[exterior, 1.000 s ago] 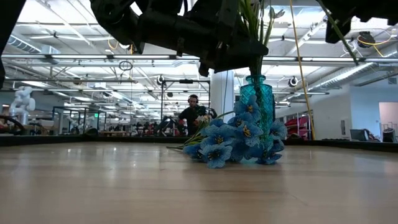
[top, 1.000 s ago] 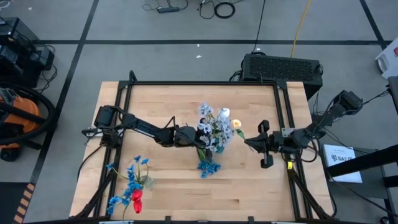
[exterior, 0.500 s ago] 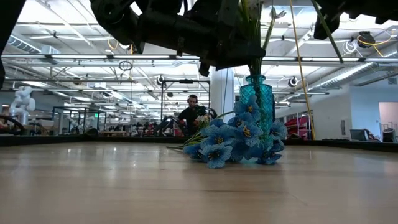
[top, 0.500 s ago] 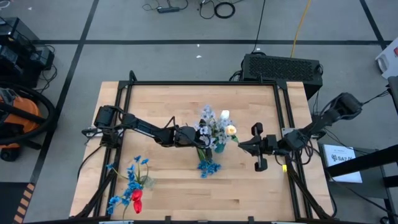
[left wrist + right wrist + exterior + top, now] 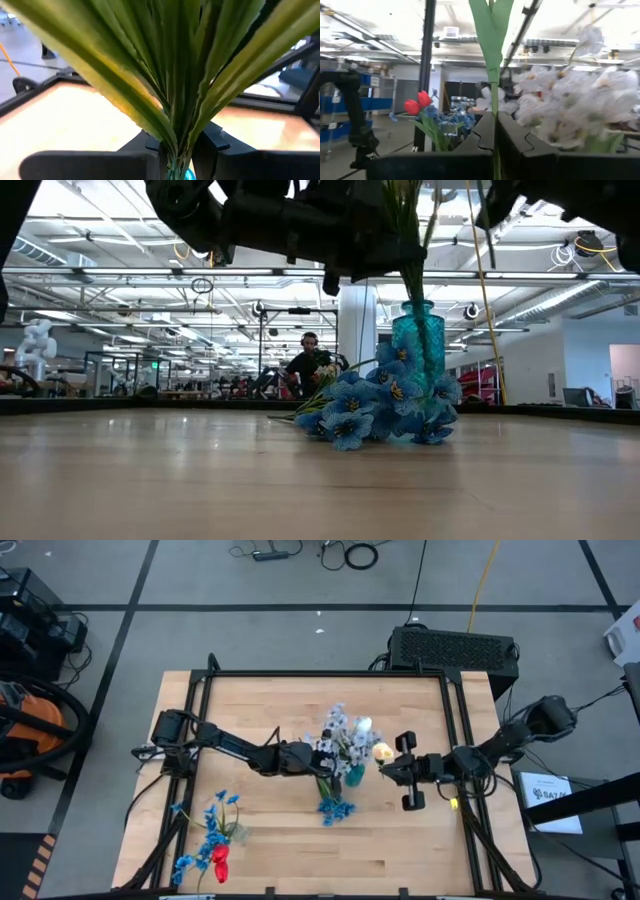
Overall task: Sort flowers into vase by color
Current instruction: Put the pink flower into the blue flower vase
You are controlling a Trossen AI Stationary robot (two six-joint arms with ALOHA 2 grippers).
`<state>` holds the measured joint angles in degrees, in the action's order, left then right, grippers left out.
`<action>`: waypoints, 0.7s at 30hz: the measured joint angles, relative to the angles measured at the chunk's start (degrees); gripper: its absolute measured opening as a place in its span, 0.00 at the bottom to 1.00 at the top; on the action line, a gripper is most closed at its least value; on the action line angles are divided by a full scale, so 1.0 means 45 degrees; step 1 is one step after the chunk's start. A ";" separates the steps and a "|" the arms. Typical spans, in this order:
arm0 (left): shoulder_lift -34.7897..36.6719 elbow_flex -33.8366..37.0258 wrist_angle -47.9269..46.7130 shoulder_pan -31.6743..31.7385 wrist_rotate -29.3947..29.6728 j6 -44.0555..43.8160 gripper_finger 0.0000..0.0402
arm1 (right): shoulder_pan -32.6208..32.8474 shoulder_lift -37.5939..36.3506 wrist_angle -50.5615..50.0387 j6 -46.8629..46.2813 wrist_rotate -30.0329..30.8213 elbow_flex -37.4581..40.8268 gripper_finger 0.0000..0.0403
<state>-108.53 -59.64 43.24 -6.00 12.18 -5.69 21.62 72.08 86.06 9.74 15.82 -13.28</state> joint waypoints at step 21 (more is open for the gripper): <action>0.0255 0.0000 0.0233 0.0000 -0.0083 0.0005 0.16 | -0.2454 0.1626 -0.0579 0.0781 -0.3020 -0.1486 0.00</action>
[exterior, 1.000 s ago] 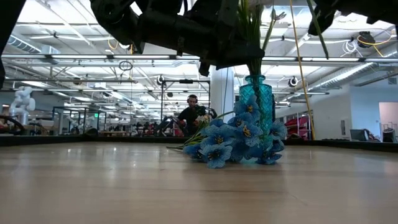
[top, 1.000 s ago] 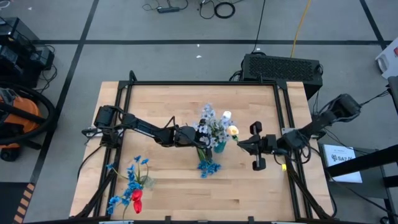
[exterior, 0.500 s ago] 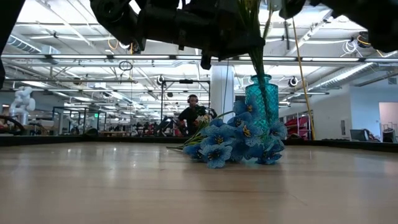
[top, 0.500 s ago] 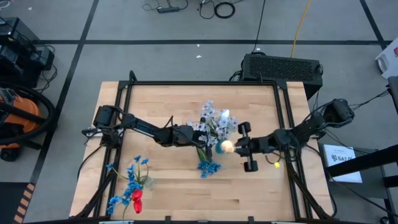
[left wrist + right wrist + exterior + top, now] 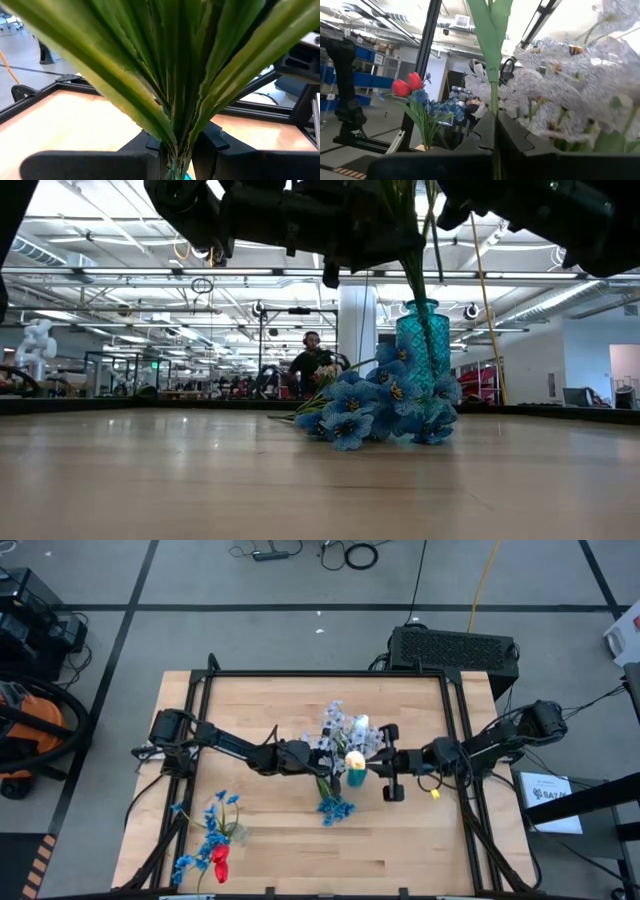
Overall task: Sort flowers into vase by color
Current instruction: Put the pink flower into the blue flower vase
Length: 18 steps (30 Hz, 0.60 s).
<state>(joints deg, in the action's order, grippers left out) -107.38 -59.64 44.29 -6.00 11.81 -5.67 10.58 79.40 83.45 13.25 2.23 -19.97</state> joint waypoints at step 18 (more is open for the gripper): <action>0.0326 0.0000 -0.0523 0.0000 -0.0004 0.0005 0.16 | -0.0172 0.1559 0.0444 -0.0612 -0.0427 -0.0692 0.00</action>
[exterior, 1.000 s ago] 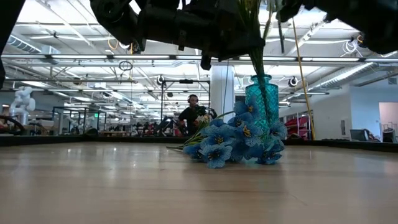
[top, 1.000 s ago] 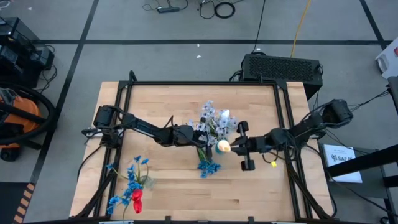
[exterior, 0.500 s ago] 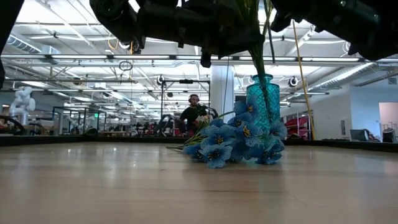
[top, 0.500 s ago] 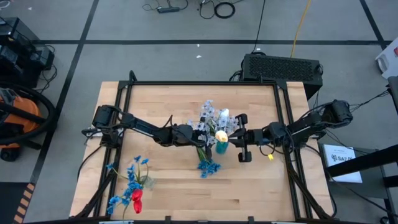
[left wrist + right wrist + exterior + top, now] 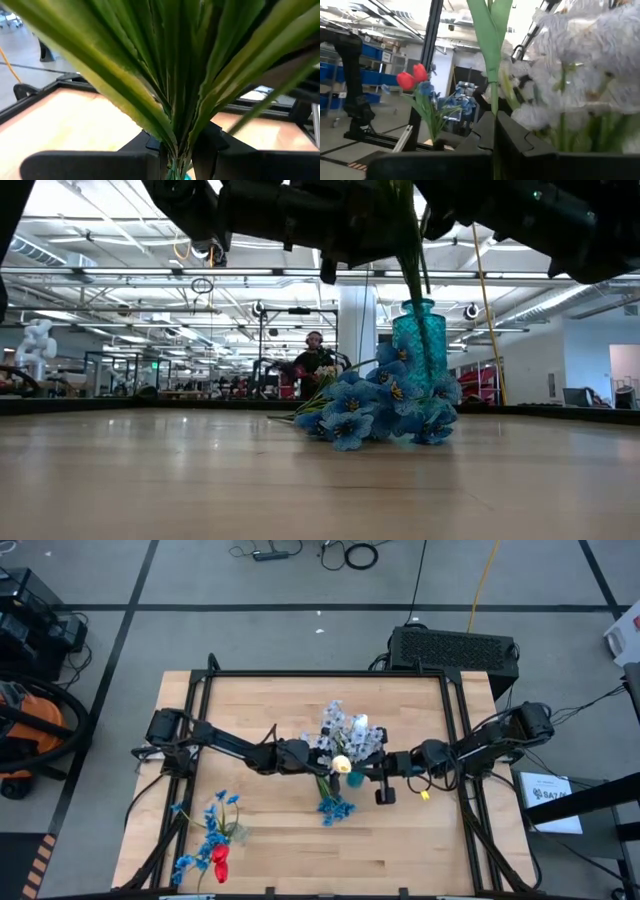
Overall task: Sort flowers into vase by color
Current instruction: Put the pink flower into the blue flower vase
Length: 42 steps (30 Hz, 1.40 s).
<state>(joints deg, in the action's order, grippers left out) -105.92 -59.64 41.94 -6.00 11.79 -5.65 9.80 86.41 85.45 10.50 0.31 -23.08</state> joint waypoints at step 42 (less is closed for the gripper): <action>0.0318 -0.0010 -0.0516 0.0005 0.0182 -0.0019 0.16 | -0.0520 0.1451 0.0990 -0.0140 -0.0493 -0.0104 0.00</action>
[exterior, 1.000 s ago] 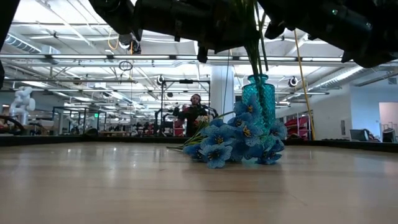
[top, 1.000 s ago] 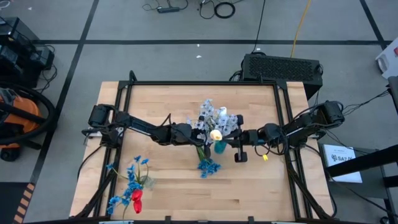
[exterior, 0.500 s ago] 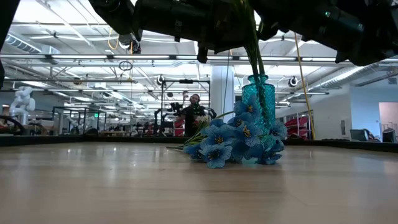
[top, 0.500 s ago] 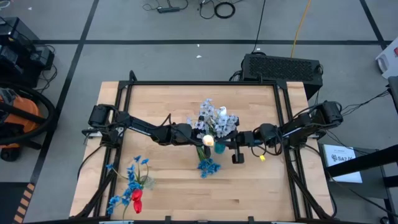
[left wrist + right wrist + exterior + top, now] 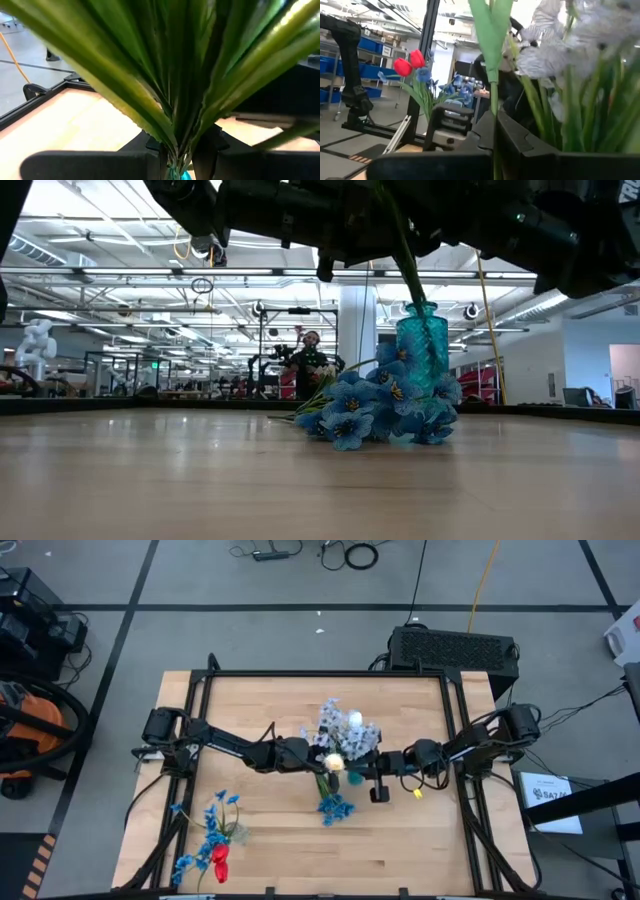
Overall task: Sort flowers into vase by color
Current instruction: Put the pink flower into the blue flower vase
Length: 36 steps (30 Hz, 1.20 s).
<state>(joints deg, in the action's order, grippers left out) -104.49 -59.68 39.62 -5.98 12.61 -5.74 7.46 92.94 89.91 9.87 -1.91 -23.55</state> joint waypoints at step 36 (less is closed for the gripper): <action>-0.0010 0.0005 0.0034 -0.0010 -0.0021 -0.0015 0.16 | 0.0024 -0.0800 -0.0089 -0.0553 0.0815 0.2516 0.00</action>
<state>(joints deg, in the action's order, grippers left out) -104.53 -59.66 39.77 -6.02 12.51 -5.80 7.57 89.34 89.51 7.38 1.76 -12.23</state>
